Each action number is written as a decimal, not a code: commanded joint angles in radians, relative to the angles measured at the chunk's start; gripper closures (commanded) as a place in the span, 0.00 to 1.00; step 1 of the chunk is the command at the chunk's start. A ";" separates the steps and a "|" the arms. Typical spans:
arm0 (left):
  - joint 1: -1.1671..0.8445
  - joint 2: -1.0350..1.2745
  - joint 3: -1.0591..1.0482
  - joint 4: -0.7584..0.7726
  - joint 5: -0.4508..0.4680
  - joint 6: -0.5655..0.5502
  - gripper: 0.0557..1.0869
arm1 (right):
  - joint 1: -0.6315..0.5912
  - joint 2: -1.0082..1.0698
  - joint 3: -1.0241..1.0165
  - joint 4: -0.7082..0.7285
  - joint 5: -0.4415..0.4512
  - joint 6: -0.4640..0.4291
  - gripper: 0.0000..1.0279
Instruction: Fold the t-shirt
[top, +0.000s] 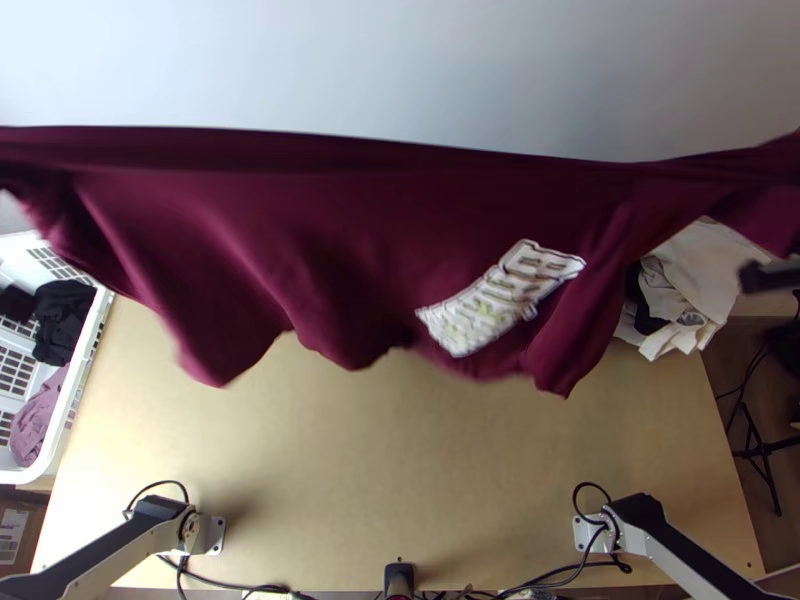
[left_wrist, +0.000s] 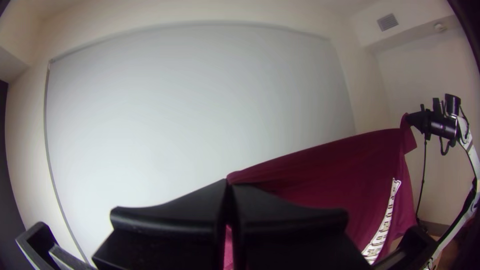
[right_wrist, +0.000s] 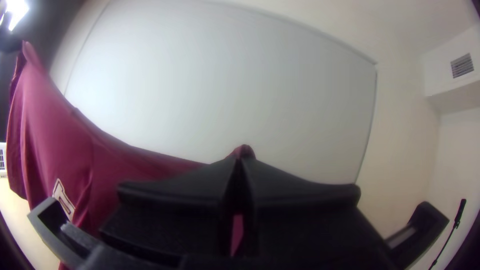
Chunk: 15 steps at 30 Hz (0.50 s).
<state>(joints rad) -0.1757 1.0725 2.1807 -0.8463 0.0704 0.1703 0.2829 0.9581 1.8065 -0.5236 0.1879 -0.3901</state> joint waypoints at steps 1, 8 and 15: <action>0.028 -0.102 0.025 -0.057 0.012 -0.003 0.96 | -0.001 -0.062 0.120 -0.092 0.007 0.014 0.97; 0.053 -0.200 0.024 -0.226 0.071 0.011 0.96 | -0.021 -0.153 0.143 -0.211 0.005 0.062 0.97; 0.099 -0.227 -0.082 -0.307 0.141 -0.009 0.96 | -0.028 -0.209 0.005 -0.251 -0.011 0.111 0.97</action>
<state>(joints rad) -0.1139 0.8886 2.1876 -1.0779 0.1543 0.1764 0.2630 0.8066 1.9041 -0.7319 0.1898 -0.3206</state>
